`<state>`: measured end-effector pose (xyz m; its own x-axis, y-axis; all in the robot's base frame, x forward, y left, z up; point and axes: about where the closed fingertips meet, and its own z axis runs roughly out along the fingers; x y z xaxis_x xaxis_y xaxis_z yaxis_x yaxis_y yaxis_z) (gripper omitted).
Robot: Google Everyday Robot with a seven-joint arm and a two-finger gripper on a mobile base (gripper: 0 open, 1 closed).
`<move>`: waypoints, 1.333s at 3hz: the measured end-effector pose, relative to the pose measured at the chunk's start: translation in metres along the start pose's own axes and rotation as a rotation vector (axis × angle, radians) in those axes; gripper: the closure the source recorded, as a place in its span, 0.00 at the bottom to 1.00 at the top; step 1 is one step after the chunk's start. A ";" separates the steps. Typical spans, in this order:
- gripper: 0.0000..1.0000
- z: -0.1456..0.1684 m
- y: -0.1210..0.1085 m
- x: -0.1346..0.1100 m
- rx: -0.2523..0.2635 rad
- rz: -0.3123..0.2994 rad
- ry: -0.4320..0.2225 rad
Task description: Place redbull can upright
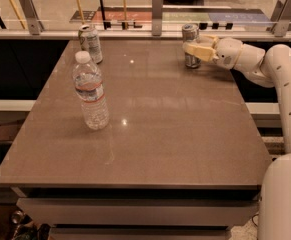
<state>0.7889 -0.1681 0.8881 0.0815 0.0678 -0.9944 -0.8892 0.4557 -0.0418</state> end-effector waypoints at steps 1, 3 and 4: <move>1.00 -0.003 -0.004 0.009 0.014 0.024 -0.013; 0.82 -0.004 -0.007 0.017 0.017 0.045 -0.023; 0.59 0.000 -0.006 0.017 0.012 0.046 -0.023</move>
Offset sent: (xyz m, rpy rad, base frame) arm 0.0117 -0.0187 -0.0346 0.0802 0.0600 -0.0255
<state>0.7951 -0.1699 0.8714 0.0516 0.1093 -0.9927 -0.8868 0.4622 0.0047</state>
